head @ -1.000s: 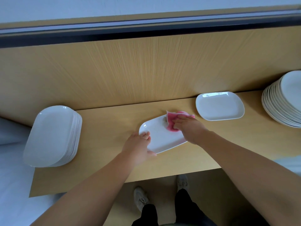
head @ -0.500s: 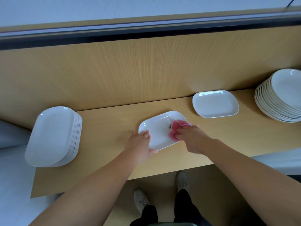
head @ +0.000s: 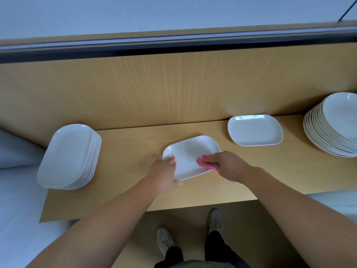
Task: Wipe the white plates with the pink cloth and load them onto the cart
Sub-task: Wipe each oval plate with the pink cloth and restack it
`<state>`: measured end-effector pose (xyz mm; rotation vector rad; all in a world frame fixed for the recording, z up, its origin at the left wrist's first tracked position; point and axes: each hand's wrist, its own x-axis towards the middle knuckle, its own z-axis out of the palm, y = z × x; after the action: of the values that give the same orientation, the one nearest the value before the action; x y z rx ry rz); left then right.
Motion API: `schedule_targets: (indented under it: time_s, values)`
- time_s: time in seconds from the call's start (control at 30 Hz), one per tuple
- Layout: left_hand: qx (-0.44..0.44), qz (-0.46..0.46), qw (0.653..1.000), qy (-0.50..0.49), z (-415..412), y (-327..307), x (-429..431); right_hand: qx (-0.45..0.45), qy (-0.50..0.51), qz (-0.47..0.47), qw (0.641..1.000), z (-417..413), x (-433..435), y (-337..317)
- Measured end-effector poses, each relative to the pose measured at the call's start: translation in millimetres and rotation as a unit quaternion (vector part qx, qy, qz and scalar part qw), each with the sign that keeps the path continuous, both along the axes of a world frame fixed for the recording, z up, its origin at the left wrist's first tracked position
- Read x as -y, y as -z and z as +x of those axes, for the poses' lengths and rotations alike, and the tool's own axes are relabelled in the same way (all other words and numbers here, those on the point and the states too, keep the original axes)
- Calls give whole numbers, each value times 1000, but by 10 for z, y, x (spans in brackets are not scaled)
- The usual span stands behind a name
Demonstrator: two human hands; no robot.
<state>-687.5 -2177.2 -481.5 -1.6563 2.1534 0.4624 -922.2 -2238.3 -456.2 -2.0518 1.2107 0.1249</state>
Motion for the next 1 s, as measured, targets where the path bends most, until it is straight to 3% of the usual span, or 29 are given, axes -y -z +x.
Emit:
schedule_targets:
  time_s: [0.23,0.53,0.77,1.0]
  values:
    - [25,19,1000,1,-121,72,-84,89,64,-3,994,-207,178,-300]
    - [53,34,998,-14,-202,102,-162,66,29,-61,996,-266,383,-373]
    - [-38,-15,994,-103,-227,-93,-4,139,55,-51,987,-194,436,-480]
    - [-120,-114,960,-228,-137,-609,313,256,76,-112,957,-46,508,-899]
